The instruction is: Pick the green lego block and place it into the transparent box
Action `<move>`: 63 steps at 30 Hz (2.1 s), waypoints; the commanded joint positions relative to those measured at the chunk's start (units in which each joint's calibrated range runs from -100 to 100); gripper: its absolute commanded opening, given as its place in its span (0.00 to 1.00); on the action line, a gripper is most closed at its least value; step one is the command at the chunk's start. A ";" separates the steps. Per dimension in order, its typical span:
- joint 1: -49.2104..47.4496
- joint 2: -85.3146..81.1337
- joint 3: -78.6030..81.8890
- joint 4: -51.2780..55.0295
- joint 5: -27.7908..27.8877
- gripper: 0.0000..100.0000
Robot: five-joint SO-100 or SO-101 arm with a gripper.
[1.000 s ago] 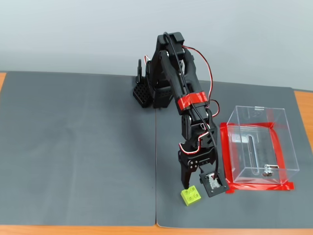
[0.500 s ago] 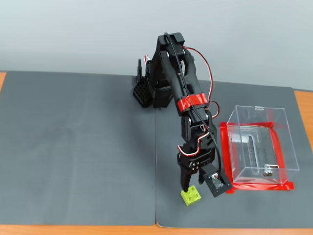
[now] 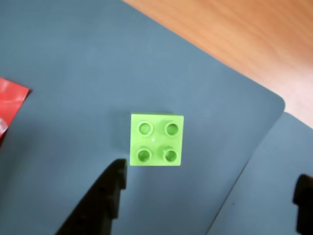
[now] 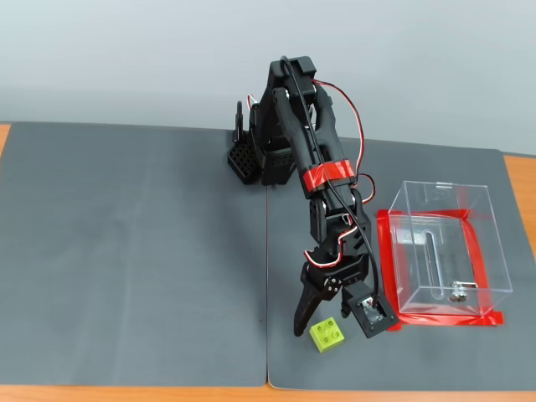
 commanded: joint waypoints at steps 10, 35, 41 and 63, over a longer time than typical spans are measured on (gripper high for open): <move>-1.51 4.61 -2.93 -0.92 -0.29 0.38; -2.04 9.28 -3.02 -5.95 -0.35 0.38; -1.89 9.95 -3.02 -5.95 -0.29 0.38; -1.81 11.57 -4.11 -7.86 -0.19 0.38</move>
